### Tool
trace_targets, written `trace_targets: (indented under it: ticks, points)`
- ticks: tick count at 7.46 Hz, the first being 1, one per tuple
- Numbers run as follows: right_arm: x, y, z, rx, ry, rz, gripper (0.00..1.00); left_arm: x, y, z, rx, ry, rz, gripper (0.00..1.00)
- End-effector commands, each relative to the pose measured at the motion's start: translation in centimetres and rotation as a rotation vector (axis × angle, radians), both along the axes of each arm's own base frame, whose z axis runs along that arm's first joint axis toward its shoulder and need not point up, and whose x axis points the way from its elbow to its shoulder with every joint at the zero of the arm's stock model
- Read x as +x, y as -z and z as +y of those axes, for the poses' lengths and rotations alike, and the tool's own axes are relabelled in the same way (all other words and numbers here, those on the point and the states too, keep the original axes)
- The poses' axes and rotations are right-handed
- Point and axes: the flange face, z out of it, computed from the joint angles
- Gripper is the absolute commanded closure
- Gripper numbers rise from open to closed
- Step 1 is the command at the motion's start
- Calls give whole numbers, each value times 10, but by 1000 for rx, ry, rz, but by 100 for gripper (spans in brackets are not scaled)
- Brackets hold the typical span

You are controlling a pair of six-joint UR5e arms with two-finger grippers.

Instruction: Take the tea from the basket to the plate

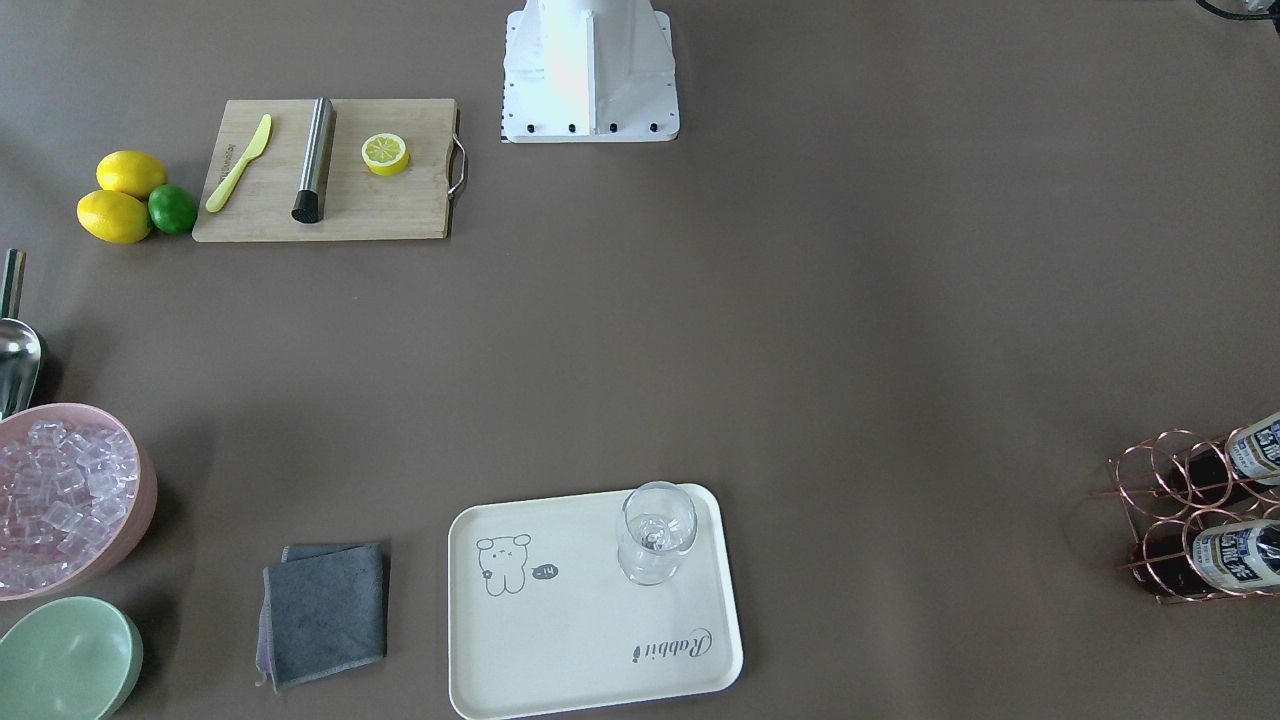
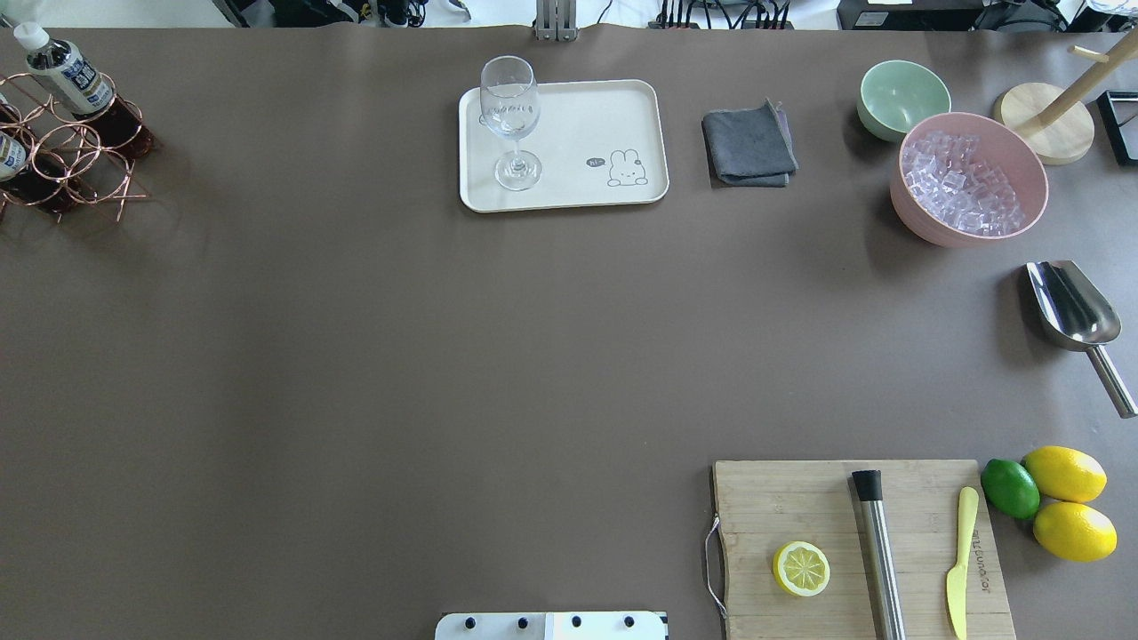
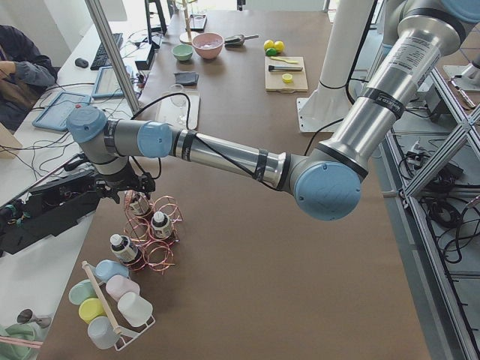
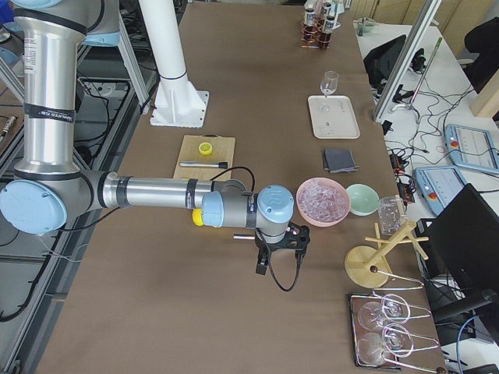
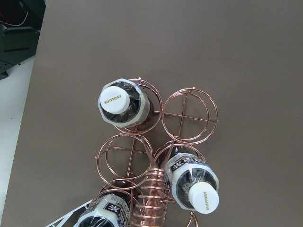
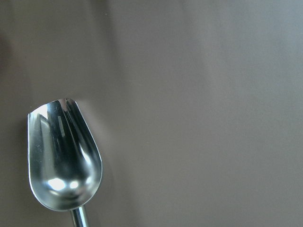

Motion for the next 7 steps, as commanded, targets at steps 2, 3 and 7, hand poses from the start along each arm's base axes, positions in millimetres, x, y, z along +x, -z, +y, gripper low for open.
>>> trace_targets:
  ticks: [2, 3, 7]
  points:
    - [1, 2, -1, 4, -2, 2, 0, -1, 2, -1, 63, -9, -10, 30]
    - [1, 2, -1, 6, -1, 2, 0, -1, 1, -2, 83, -9, -28, 66]
    - [1, 3, -1, 8, 0, 1, 0, -8, 4, -5, 86, 0, -98, 100]
